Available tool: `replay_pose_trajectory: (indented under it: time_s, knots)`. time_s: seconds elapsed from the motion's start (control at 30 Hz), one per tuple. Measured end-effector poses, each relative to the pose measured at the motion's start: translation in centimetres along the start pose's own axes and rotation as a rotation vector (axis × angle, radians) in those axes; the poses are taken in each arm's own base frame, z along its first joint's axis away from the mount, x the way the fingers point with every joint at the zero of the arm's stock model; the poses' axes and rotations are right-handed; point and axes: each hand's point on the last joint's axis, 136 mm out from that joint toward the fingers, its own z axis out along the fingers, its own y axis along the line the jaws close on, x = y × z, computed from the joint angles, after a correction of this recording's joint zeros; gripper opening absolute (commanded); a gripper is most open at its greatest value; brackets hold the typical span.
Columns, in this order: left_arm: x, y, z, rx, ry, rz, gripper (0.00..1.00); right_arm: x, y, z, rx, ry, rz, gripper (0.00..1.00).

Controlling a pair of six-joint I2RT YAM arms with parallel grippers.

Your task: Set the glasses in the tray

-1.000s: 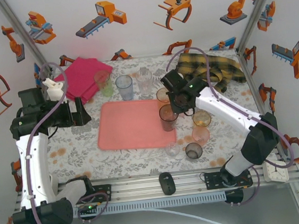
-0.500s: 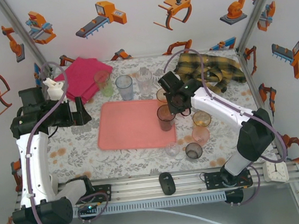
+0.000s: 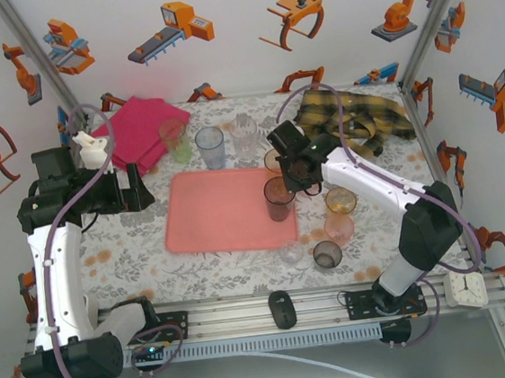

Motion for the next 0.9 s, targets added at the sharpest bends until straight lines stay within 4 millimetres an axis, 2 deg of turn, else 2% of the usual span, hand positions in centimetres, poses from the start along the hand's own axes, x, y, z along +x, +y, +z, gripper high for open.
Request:
replay_pose_trajectory:
  time_s: [0.3, 0.63, 0.9]
  knots:
    - [-0.03, -0.32, 0.01, 0.019, -0.002, 0.000, 0.97, 0.21, 0.00, 0.19, -0.002, 0.005, 0.000, 0.17]
    - [-0.08, -0.64, -0.02, 0.037, -0.005, 0.001, 0.97, 0.30, 0.20, 0.19, -0.013, 0.010, 0.004, 0.43]
    - [-0.08, -0.67, -0.03, 0.038, -0.006, 0.004, 0.97, 0.43, 0.03, -0.39, -0.009, 0.018, 0.001, 0.49]
